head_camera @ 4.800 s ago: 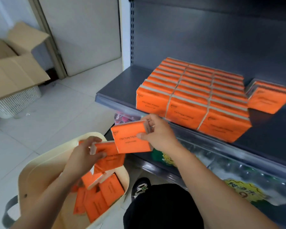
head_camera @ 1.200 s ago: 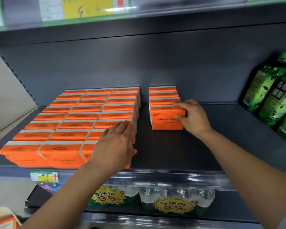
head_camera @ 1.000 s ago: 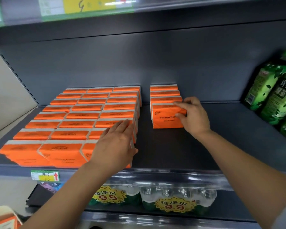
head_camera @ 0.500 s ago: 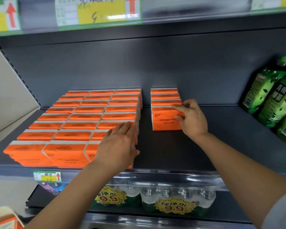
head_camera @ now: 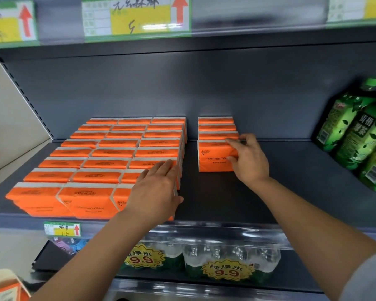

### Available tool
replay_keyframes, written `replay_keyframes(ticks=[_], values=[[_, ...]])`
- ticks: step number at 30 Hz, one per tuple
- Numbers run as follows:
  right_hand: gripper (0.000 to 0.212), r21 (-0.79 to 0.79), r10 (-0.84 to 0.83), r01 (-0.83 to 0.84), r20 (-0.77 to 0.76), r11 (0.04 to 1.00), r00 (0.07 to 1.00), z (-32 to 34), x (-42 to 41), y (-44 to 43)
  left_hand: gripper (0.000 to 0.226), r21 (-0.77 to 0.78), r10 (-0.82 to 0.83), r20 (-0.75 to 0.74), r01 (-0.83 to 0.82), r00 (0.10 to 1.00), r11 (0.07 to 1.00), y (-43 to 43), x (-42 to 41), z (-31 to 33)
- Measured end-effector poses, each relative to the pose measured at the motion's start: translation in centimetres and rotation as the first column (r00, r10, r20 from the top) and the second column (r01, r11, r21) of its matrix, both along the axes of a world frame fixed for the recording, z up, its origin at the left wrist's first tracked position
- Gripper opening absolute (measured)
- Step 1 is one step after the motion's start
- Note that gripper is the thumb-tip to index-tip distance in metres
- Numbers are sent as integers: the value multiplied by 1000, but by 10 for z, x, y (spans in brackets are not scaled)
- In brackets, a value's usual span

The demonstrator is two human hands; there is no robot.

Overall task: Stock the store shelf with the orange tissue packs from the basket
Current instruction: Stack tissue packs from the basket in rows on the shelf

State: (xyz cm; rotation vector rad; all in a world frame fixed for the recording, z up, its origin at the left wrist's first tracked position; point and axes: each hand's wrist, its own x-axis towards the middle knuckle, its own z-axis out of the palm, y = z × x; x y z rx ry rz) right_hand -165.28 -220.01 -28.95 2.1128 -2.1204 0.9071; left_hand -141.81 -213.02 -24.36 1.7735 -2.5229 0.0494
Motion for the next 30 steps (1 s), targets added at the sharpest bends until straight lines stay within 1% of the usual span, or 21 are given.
replay_keyframes(ticks=[2, 6, 8, 13, 16, 20, 26, 30], values=[[59, 24, -25, 25, -7, 999, 1000, 2, 2, 6, 80, 7, 6, 2, -6, 1000, 1000, 0, -1, 0], [81, 88, -64, 62, 13, 994, 998, 4, 6, 21, 81, 30, 18, -7, -18, 1000, 999, 4, -1, 1], [85, 124, -73, 68, 33, 990, 997, 4, 8, 32, 81, 46, 28, -10, -27, 1000, 999, 9, 1, 1], [83, 183, -67, 71, -25, 980, 997, 4, 20, 69, 77, 29, 40, -3, -40, 999, 999, 29, 11, 5], [82, 200, -35, 46, -59, 979, 998, 6, 33, 93, 76, 2, 46, -7, -46, 999, 999, 45, 22, 11], [78, 265, 12, 19, -113, 964, 994, 6, 57, 126, 75, -19, 60, 4, -60, 998, 998, 70, 47, 18], [75, 399, 126, -48, -172, 916, 977, -4, 104, 174, 68, -21, 117, 8, -117, 993, 993, 115, 99, 15], [68, 476, 221, -108, -187, 873, 957, -6, 141, 198, 62, -8, 182, 12, -182, 983, 983, 140, 139, 2]])
